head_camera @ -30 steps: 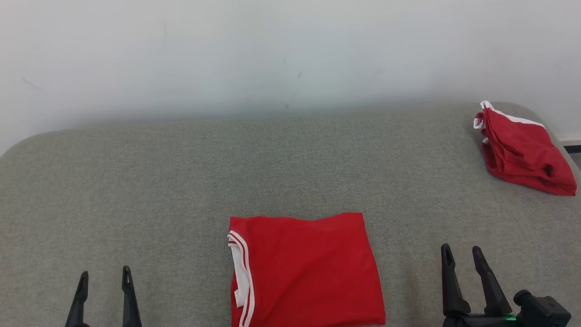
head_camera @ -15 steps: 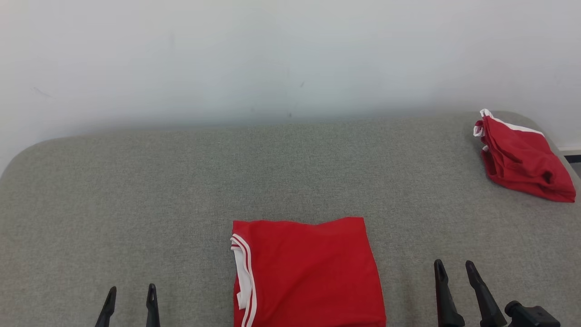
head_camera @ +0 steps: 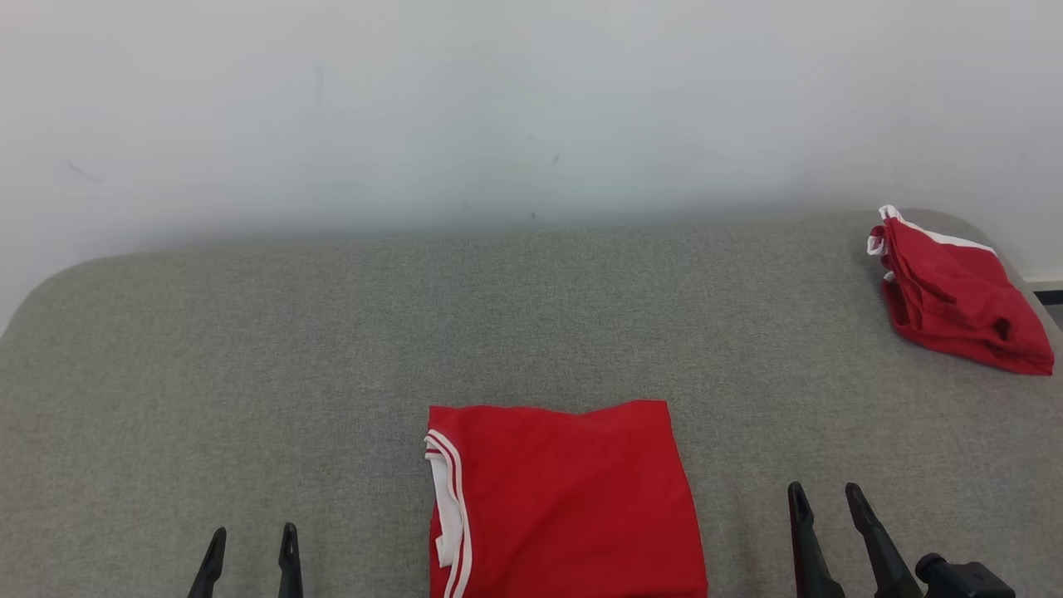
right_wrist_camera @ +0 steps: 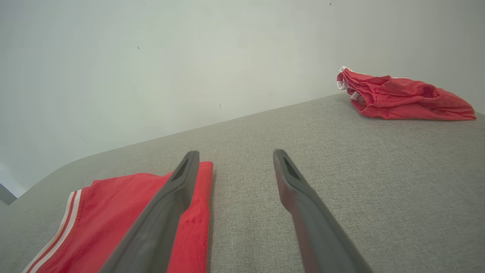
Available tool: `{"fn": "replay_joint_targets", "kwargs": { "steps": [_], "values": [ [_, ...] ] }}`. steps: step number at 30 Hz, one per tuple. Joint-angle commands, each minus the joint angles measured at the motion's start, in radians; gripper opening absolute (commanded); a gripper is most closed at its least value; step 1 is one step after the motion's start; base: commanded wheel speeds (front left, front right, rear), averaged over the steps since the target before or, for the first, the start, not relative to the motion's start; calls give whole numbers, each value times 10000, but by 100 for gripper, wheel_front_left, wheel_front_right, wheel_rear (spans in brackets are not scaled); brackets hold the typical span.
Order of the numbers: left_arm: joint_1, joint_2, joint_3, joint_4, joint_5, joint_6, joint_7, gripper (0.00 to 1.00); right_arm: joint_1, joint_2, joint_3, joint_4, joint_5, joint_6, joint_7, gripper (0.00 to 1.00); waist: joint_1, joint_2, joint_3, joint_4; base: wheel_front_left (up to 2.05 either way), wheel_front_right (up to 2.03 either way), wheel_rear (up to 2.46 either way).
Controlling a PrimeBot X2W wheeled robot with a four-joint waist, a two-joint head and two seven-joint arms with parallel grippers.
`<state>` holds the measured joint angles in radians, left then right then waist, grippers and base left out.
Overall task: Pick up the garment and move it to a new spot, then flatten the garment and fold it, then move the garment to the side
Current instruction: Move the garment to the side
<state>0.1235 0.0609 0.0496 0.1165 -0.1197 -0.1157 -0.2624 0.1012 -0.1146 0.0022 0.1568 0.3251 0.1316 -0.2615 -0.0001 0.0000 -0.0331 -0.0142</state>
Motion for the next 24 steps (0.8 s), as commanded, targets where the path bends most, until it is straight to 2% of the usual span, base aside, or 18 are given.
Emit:
{"fn": "replay_joint_targets", "kwargs": {
  "steps": [1, 13, 20, 24],
  "values": [
    [135, -29, -9, 25, -46, -62, -31, 100, 58, -30, 25, 17, -21, -27, -45, 100, 1, 0, -3, 6, 0, 0, 0],
    [121, -57, -111, 26, 50, -83, -31, 100, 35, -81, 119, 21, -112, -27, -45, 100, 1, 0, 21, 114, 0, 0, 0],
    [116, -73, -71, -39, 136, -25, -31, 100, -984, -251, 664, 253, -14, -27, -44, 100, 1, 0, 99, 116, 0, 0, 0],
    [0, -83, -130, -25, 191, 7, -31, 100, -1834, -442, 1133, 1128, 232, -27, 82, 100, 1, 0, 167, 236, 0, 0, 0]
  ]
}}
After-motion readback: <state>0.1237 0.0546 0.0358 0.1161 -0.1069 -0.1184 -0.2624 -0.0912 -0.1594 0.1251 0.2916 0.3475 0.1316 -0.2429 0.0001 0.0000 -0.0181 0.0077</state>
